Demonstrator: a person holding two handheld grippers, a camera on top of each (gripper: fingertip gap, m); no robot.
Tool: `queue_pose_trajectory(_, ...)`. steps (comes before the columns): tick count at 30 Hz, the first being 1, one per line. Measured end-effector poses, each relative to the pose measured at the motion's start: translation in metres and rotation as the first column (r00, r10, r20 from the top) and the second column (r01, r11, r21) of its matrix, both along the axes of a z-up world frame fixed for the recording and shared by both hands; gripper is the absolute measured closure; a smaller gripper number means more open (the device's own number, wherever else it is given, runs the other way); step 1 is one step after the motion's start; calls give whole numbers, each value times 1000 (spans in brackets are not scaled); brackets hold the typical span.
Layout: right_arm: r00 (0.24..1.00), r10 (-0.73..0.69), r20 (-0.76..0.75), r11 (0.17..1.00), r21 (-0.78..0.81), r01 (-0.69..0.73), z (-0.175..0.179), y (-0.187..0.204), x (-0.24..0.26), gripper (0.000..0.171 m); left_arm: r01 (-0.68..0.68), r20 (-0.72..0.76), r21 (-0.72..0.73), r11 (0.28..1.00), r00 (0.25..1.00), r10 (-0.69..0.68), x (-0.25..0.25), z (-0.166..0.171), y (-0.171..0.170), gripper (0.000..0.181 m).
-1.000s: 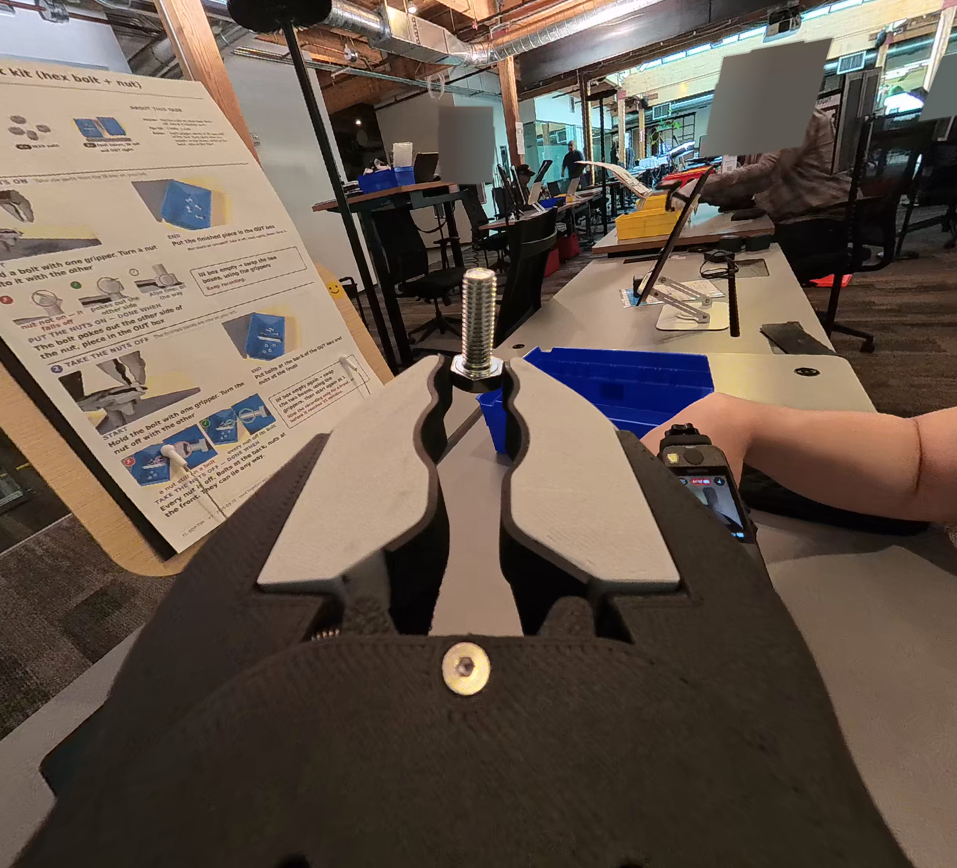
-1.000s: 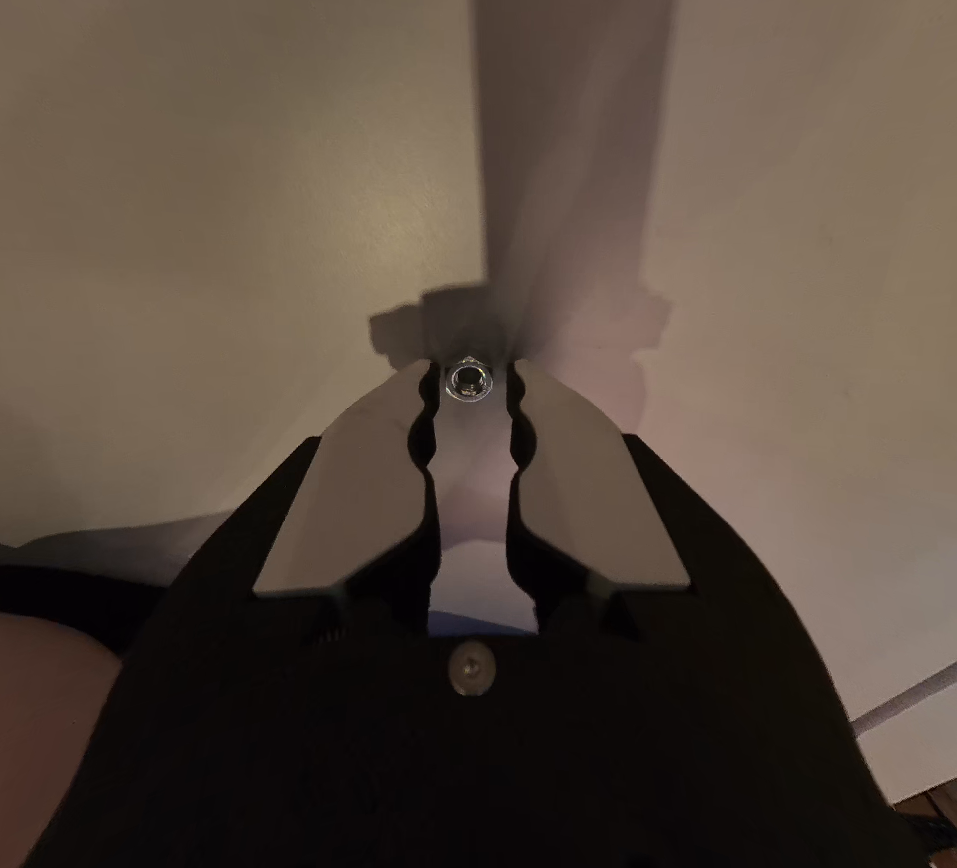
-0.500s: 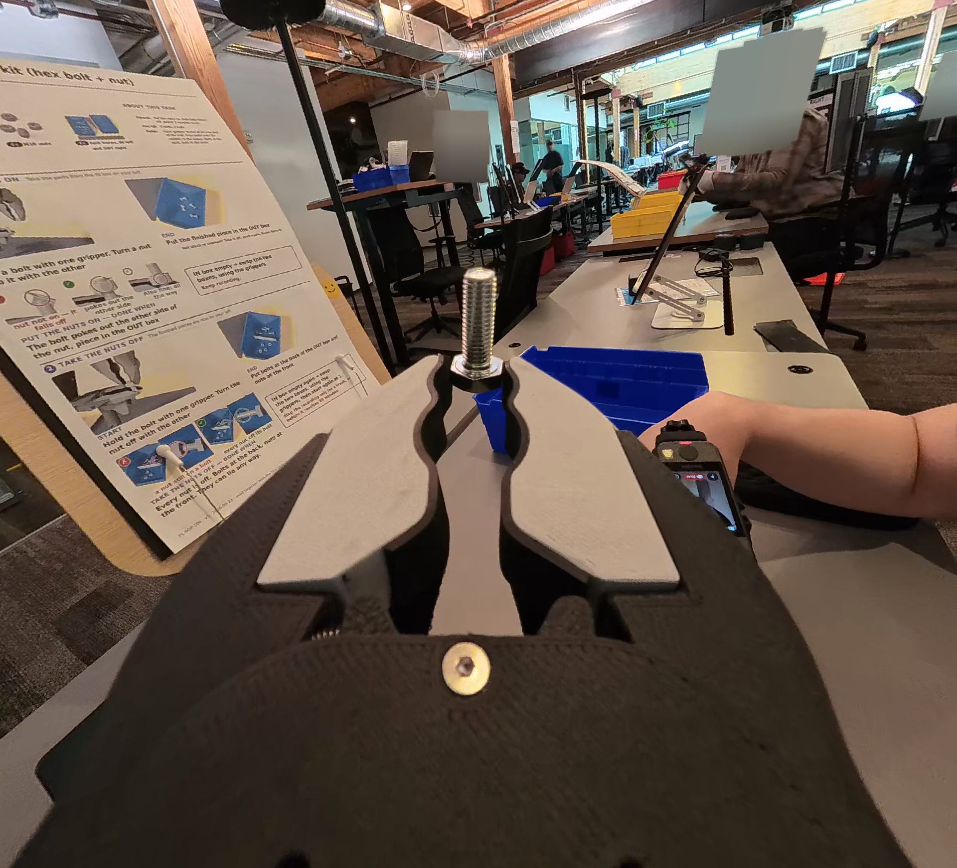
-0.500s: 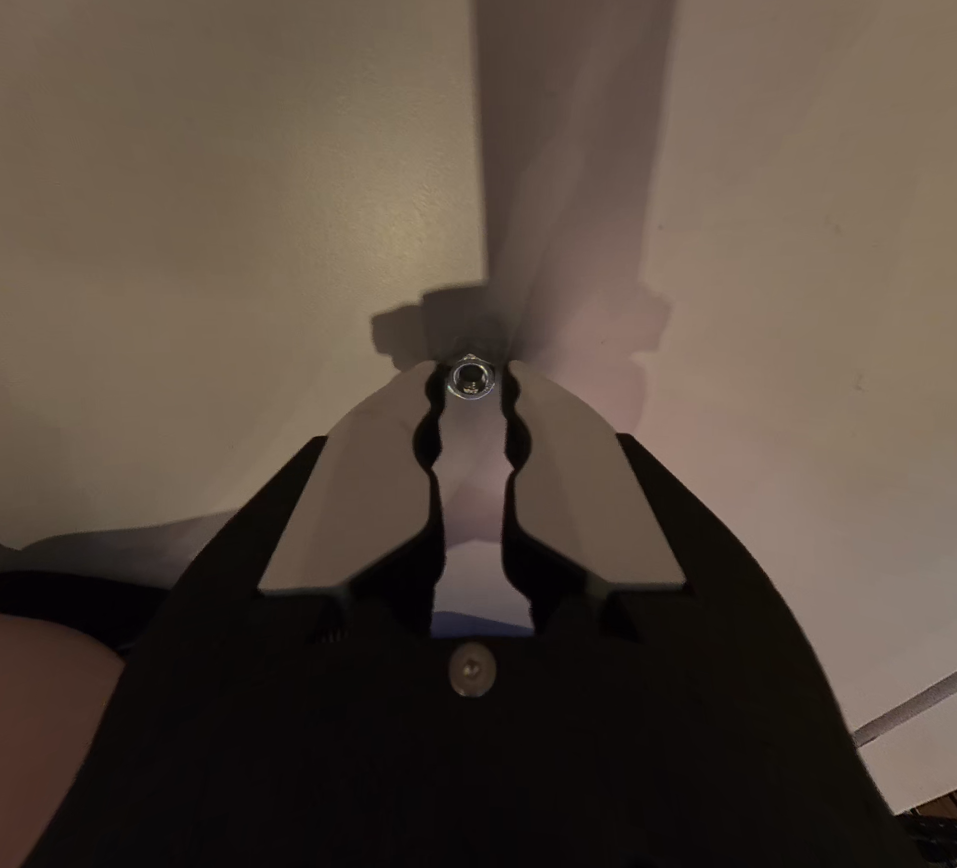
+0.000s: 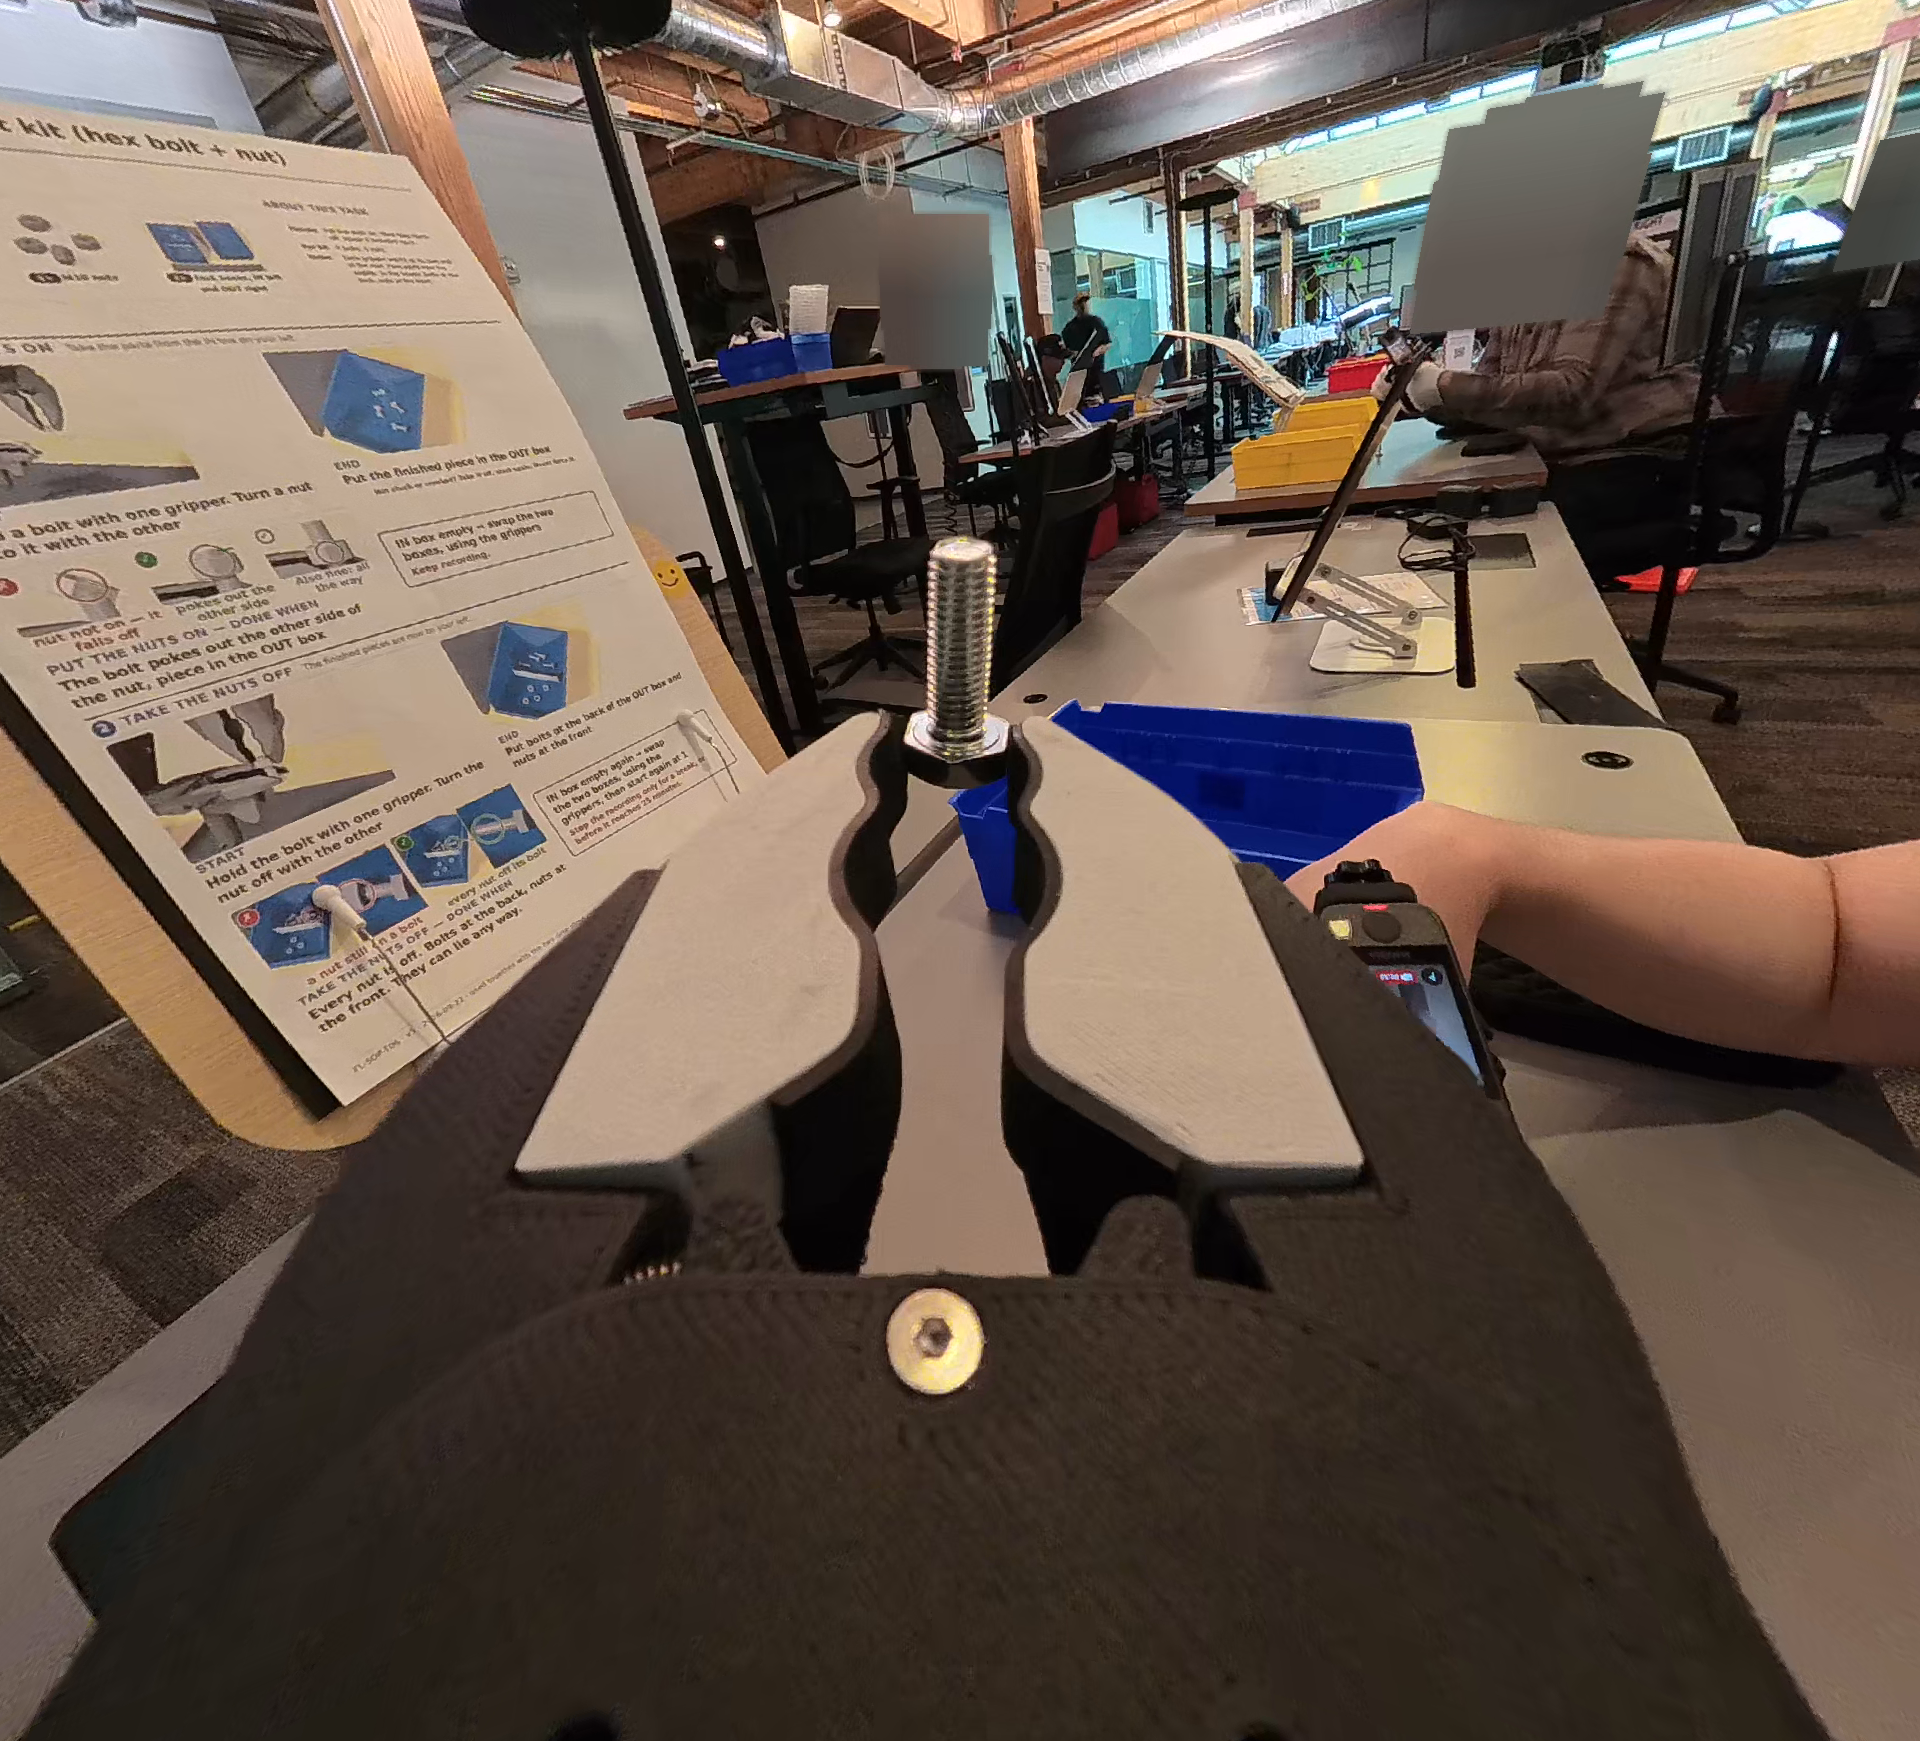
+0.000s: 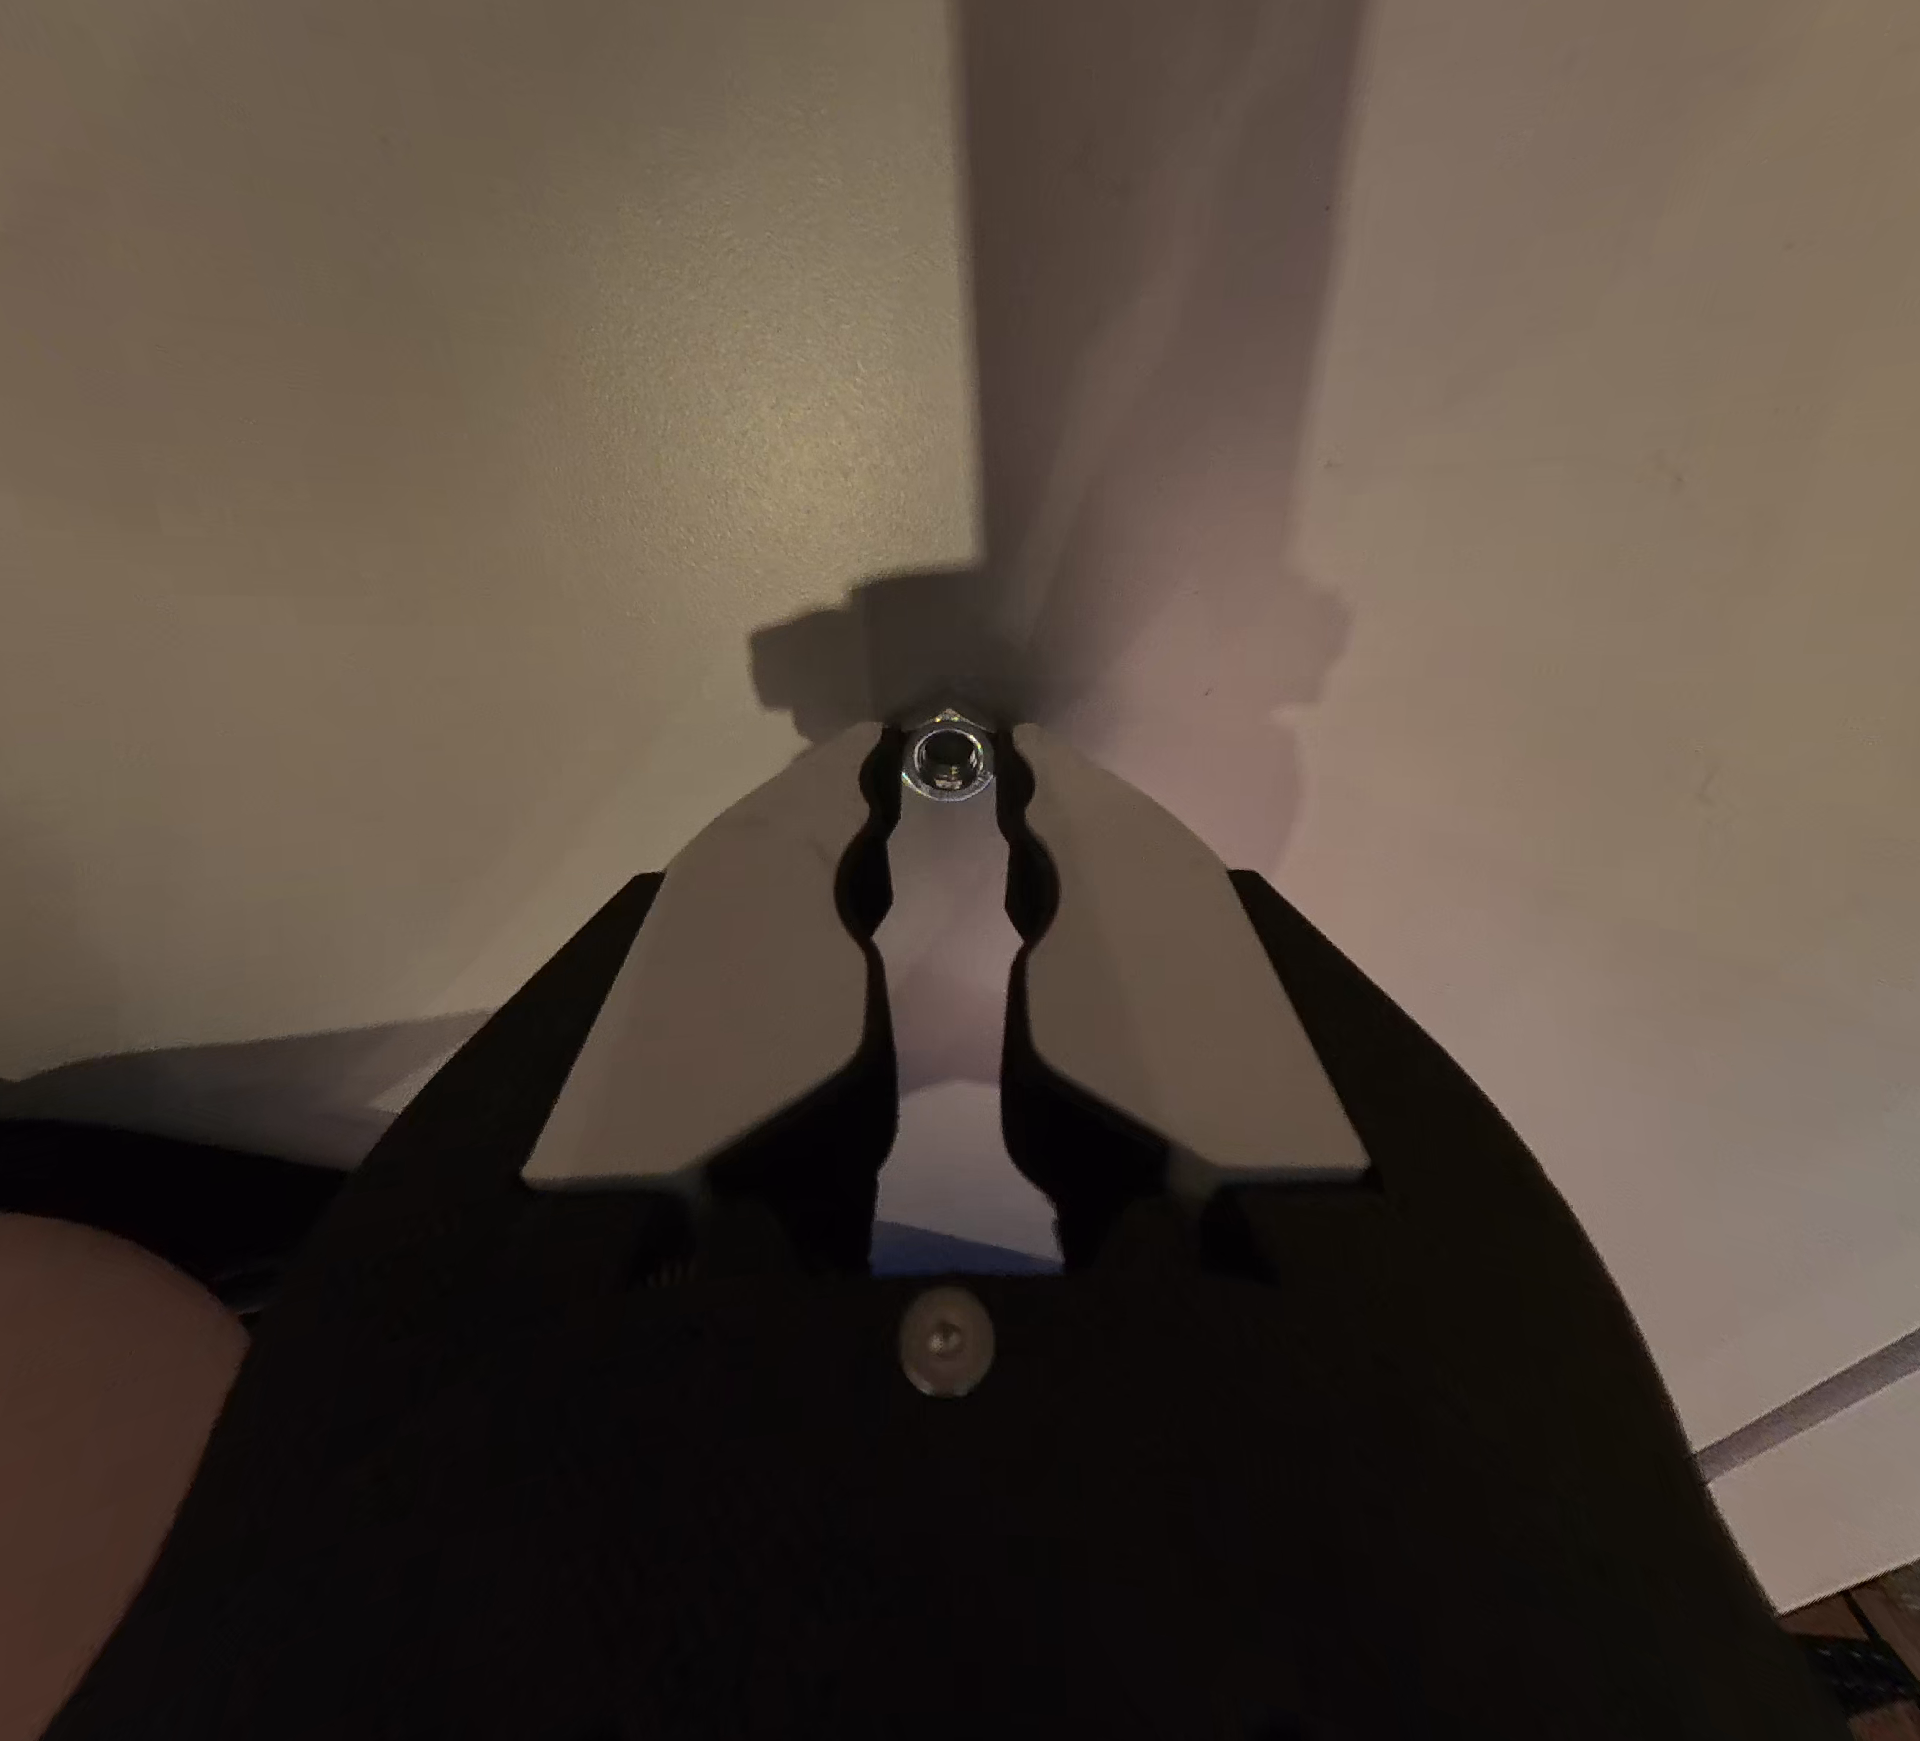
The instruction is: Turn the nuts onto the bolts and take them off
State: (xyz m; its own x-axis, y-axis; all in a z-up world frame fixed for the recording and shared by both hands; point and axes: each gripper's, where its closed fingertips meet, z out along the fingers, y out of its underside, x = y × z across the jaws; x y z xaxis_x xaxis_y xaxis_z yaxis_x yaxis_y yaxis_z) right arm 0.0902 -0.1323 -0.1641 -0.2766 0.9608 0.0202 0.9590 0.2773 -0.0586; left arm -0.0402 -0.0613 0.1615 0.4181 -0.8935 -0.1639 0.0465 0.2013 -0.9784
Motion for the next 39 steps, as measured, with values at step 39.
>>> queue_pose_trajectory(39, 1000, 3, -13, 998, 58, -2, 1, 14, -1, 152, 22, -25, -53, 998, 999, -23, 18, -12, 9, 163)
